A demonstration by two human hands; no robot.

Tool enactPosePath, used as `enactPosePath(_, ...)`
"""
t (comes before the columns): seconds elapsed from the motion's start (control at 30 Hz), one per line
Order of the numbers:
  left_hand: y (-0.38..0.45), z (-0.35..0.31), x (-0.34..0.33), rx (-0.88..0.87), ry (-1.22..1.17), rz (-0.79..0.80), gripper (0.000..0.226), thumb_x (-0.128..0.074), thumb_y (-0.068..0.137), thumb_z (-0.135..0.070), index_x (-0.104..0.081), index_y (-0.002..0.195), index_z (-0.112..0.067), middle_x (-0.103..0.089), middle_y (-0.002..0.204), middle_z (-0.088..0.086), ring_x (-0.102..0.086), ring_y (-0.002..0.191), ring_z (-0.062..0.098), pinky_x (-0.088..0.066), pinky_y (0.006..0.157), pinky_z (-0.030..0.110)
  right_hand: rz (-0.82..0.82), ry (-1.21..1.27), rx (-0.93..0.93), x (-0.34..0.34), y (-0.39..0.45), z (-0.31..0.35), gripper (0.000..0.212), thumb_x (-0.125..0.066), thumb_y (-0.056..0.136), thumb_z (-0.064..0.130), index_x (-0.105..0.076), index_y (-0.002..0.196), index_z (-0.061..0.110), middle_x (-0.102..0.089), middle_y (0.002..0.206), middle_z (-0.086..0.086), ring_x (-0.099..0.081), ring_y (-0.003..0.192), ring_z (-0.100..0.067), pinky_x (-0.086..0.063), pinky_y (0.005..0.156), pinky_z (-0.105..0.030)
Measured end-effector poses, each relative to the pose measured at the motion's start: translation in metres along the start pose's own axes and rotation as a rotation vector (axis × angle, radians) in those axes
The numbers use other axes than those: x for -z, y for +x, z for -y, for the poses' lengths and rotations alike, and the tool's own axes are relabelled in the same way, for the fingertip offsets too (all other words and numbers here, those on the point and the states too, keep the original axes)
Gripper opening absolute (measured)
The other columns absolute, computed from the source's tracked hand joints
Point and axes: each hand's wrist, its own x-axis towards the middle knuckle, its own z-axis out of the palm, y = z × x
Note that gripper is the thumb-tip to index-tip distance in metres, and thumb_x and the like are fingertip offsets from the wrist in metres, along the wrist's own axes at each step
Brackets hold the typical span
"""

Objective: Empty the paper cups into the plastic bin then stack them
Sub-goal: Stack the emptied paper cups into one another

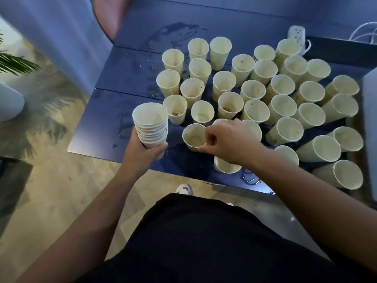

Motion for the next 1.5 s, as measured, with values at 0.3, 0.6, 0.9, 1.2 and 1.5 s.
enactPosePath(0.3, -0.007, 0.003, -0.007, -0.032, -0.007, 0.129, 0.065, -0.086, 0.079, -0.021, -0.048, 0.132, -0.025, -0.063, 0.115, -0.021, -0.059, 0.098, -0.016, -0.046, 0.072, 0.004, 0.175, -0.274, -0.136, -0.025, -0.041, 0.009, 0.022, -0.065, 0.085, 0.040, -0.052, 0.077, 0.025, -0.049, 0.071, 0.005, -0.045, 0.071, -0.022, -0.028, 0.065, -0.030)
enactPosePath(0.6, -0.015, -0.002, -0.006, -0.038, -0.048, 0.160, 0.072, -0.087, 0.076, -0.029, -0.046, 0.135, -0.032, -0.062, 0.122, -0.017, -0.060, 0.111, 0.001, -0.050, 0.089, 0.027, 0.254, -0.082, -0.128, 0.038, -0.029, 0.019, 0.006, -0.066, 0.086, 0.032, -0.069, 0.089, 0.027, -0.063, 0.080, 0.011, -0.060, 0.078, -0.016, -0.053, 0.067, -0.030)
enactPosePath(0.9, -0.026, -0.002, 0.000, -0.001, 0.006, 0.177, 0.072, -0.087, 0.073, -0.034, -0.046, 0.132, -0.034, -0.063, 0.122, -0.015, -0.061, 0.111, 0.005, -0.052, 0.096, 0.038, -0.270, 0.394, 0.039, 0.113, -0.003, 0.046, 0.006, -0.074, 0.087, 0.031, -0.074, 0.092, 0.027, -0.073, 0.086, 0.017, -0.065, 0.080, 0.006, -0.045, 0.068, -0.007)
enactPosePath(1.2, -0.024, -0.007, 0.002, 0.019, -0.012, 0.160, 0.080, -0.081, 0.063, -0.053, -0.046, 0.133, -0.036, -0.064, 0.123, -0.014, -0.062, 0.112, 0.008, -0.052, 0.099, 0.042, -0.029, 0.320, 0.211, 0.071, 0.020, 0.070, 0.014, -0.072, 0.091, 0.029, -0.079, 0.101, 0.022, -0.073, 0.088, 0.012, -0.052, 0.072, 0.023, -0.033, 0.068, 0.002)
enactPosePath(1.5, -0.022, -0.008, 0.005, -0.013, 0.001, 0.153, 0.064, -0.087, 0.076, -0.033, -0.046, 0.125, -0.036, -0.065, 0.115, -0.014, -0.063, 0.102, 0.003, -0.053, 0.084, 0.027, -0.025, 0.265, 0.237, 0.062, 0.033, 0.071, 0.021, -0.062, 0.097, 0.032, -0.076, 0.111, 0.024, -0.075, 0.101, 0.004, -0.059, 0.088, -0.012, -0.035, 0.071, -0.020)
